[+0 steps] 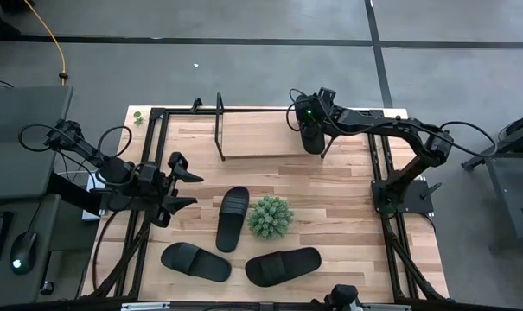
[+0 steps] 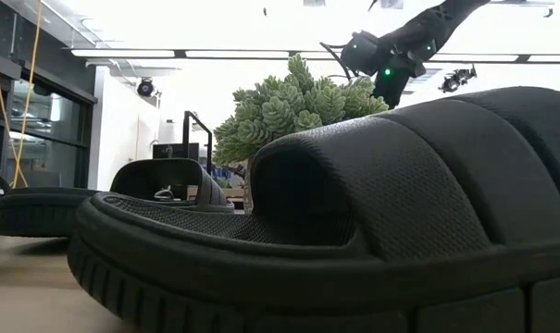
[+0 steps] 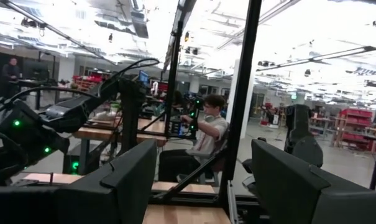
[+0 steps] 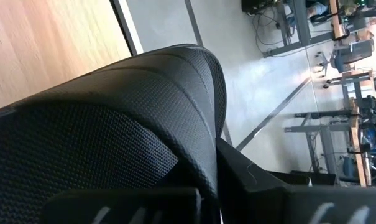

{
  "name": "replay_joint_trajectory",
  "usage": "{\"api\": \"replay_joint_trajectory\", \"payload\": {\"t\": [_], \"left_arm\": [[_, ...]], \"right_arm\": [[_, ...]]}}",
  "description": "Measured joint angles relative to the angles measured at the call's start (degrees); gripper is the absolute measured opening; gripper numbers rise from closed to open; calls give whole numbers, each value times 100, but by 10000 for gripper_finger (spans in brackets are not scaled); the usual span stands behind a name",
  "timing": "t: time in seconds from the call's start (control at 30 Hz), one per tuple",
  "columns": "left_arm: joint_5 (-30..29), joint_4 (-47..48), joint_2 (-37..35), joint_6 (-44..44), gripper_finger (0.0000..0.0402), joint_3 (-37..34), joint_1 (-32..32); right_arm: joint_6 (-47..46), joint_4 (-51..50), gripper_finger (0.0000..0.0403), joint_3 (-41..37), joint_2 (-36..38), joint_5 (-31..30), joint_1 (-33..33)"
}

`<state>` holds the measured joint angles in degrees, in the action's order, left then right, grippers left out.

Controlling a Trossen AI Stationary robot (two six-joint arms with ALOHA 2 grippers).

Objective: Pick and place slides into the shelf
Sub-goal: Put the right black slide on the shelf

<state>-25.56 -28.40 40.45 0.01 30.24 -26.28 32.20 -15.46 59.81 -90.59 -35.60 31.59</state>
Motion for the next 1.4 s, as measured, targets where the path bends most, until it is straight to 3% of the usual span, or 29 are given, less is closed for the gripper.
{"api": "replay_joint_trajectory", "payload": {"t": [0.77, 1.4], "left_arm": [[2, -20, 2, -2, 246, 0, 0], [2, -25, 2, -4, 246, 0, 1]], "right_arm": [[-69, -170, 4, -2, -583, -34, 29], [-181, -295, 4, -2, -588, -123, 70]]}}
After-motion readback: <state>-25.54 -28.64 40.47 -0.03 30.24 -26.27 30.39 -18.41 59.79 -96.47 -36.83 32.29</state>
